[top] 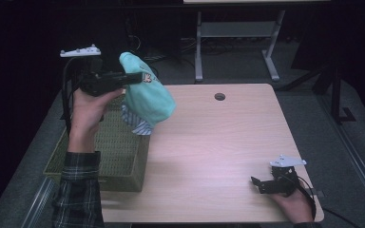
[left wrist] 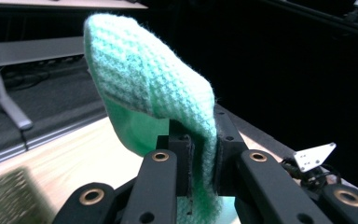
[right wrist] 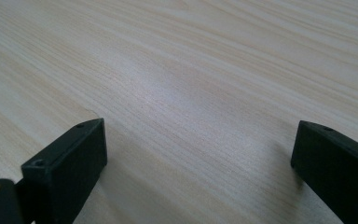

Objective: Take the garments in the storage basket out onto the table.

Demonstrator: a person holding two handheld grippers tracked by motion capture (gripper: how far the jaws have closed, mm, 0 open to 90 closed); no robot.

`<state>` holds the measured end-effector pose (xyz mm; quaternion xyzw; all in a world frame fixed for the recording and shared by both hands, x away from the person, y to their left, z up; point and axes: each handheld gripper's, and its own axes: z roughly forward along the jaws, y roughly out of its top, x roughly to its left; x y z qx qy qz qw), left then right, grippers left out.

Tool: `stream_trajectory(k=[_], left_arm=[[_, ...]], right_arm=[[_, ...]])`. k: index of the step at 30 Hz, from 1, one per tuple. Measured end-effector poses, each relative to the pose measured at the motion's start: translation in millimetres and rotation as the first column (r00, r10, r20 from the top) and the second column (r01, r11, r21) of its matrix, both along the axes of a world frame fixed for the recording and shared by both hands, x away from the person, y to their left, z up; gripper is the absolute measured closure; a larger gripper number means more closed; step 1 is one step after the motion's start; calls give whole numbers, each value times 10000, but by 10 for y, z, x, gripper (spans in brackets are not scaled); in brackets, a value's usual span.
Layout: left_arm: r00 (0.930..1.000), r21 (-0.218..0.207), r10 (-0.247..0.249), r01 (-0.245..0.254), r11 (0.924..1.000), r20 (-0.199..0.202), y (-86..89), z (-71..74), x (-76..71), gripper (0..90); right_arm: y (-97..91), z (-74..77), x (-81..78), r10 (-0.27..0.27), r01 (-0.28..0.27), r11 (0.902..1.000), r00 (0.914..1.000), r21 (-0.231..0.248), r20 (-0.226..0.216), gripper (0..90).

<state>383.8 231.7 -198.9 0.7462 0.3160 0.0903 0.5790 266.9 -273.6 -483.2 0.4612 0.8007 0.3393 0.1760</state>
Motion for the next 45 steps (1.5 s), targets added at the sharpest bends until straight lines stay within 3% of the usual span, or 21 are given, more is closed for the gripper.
stream_trajectory(k=[6, 14, 26, 37, 39, 45], left_arm=[[9988, -71, -490, 490, 9988, 70, -285, -5, 50, 804], [9933, 26, -1154, 1155, 9933, -91, -711, -171, 127, 803], [9793, 449, -2021, 2025, 9782, -147, -1265, -454, 254, 801], [9672, 245, -2469, 2486, 9683, -594, -1696, -929, 458, 800], [9634, 317, -2600, 2624, 9644, -659, -1743, -1001, 469, 797], [9613, 335, -2645, 2676, 9629, -768, -1812, -1188, 451, 797]], right_arm=[[0, 0, 0, 3, -3, 10000, 10000, -1, -1, 30], [-1, 0, 0, 17, -17, 10000, 10000, -15, 1, 29], [-2, 1, 0, 14, -14, 10000, 10000, -19, 2, 30], [-2, 1, 1, 18, -18, 10000, 10000, -9, 13, 29], [-2, 1, 1, 19, -19, 10000, 10000, -8, 16, 29], [-2, 1, 1, 21, -21, 10000, 10000, -12, 15, 29]])
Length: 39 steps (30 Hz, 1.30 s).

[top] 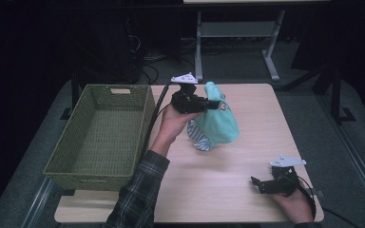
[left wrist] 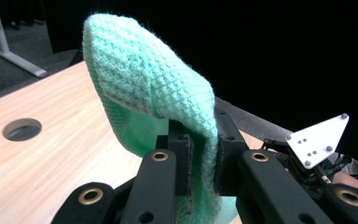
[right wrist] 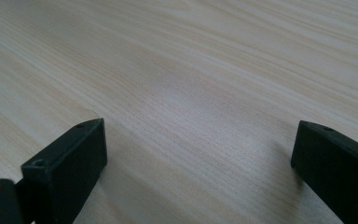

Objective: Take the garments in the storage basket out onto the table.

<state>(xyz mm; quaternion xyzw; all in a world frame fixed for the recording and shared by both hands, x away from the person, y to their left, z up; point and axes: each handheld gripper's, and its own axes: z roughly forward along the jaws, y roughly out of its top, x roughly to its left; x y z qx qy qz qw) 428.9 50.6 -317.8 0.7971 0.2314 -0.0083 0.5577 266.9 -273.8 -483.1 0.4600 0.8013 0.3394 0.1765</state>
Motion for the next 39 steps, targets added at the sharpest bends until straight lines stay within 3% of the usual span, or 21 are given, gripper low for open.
stream_trajectory(k=[8, 17, 32, 39], left_arm=[[9998, 45, 112, -112, 9999, -150, 52, -223, -142, 790], [9991, 376, 299, -288, 9989, -300, 139, -396, -355, 786], [9906, 1369, 838, -687, 9882, -1077, 304, -885, -635, 775], [9884, 1817, 950, -724, 9807, -1186, 366, -1041, -770, 756]], right_arm=[[0, -1, 0, -2, 2, 10000, 10000, 8, 5, 29], [2, 0, -1, -19, 19, 10000, 10000, 19, -25, 30], [0, -1, 0, -6, 6, 10000, 10000, -7, -15, 29], [1, -1, 1, -12, 12, 10000, 10000, -10, -11, 30]])
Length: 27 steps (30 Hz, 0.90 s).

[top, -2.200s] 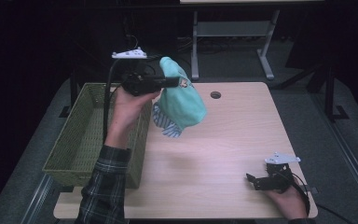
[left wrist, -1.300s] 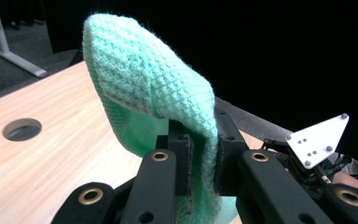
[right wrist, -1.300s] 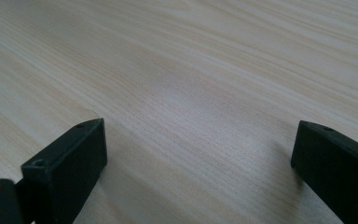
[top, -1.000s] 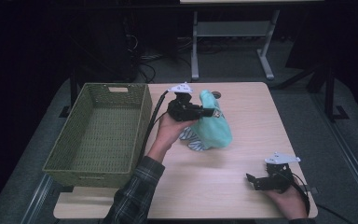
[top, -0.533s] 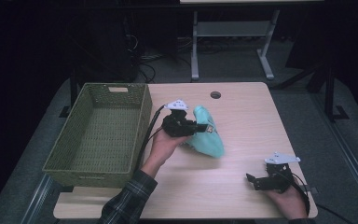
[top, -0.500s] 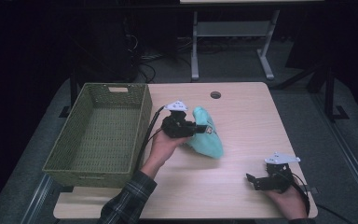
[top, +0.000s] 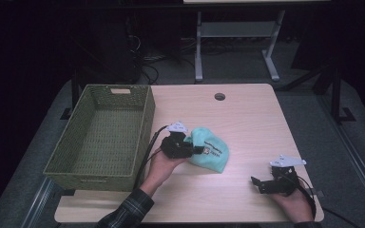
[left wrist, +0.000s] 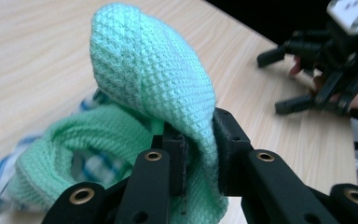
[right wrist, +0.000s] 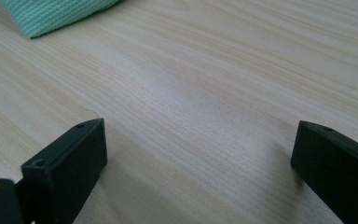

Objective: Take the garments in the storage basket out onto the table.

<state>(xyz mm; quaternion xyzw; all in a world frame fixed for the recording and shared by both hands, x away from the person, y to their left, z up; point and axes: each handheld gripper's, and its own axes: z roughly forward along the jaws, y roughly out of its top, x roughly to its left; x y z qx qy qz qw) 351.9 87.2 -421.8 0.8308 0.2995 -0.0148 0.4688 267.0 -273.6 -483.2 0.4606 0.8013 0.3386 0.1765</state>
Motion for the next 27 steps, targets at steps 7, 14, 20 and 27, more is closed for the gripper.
stream_trajectory(k=[7, 14, 20, 27], left_arm=[[9994, 480, 109, -93, 9988, -338, 65, -140, -116, 719], [9977, 1075, 414, -355, 9936, -532, 133, -248, -192, 606], [9963, 1809, 844, -803, 9802, -154, 174, -289, -256, 313], [9952, 2113, 976, -972, 9726, 85, 225, -265, -358, 192]], right_arm=[[1, 12, -4, 87, -87, 10000, 10000, -46, -17, 47], [-6, 38, 5, 147, -147, 9999, 9999, -2, -2, 59], [4, 68, 14, 274, -274, 9996, 9996, 86, 17, 63], [36, 108, 34, 545, -548, 9980, 9985, 317, 93, 78]])
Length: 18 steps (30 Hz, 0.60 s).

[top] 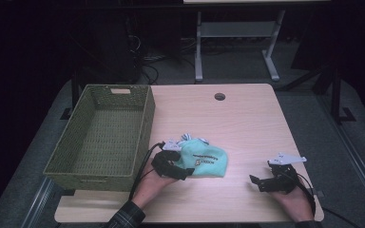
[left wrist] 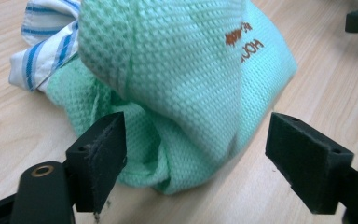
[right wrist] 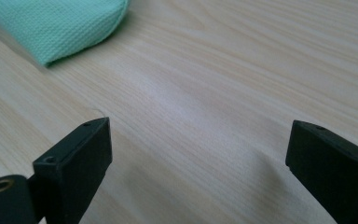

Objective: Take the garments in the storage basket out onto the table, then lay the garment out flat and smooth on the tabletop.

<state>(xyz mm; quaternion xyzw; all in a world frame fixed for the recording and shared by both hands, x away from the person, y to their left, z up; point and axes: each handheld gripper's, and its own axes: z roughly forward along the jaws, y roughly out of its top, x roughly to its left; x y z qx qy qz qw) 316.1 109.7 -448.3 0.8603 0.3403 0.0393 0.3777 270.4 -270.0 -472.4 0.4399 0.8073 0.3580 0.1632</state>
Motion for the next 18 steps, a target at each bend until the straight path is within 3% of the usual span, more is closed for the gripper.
stream_trajectory(k=[4, 9, 18], left_arm=[[9999, -78, 148, -148, 9999, 53, 26, -7, -49, 179], [9999, -29, 104, -103, 9999, 73, 65, -8, -99, 179], [9999, -104, 2, 0, 9999, 149, 88, -9, -125, 179]], right_arm=[[34, 54, 17, 239, -242, 9996, 9996, 124, 170, 124], [100, 149, 95, 637, -652, 9959, 9976, 624, 260, 148], [326, 264, 408, 1807, -1831, 9756, 9831, 1208, 309, 313]])
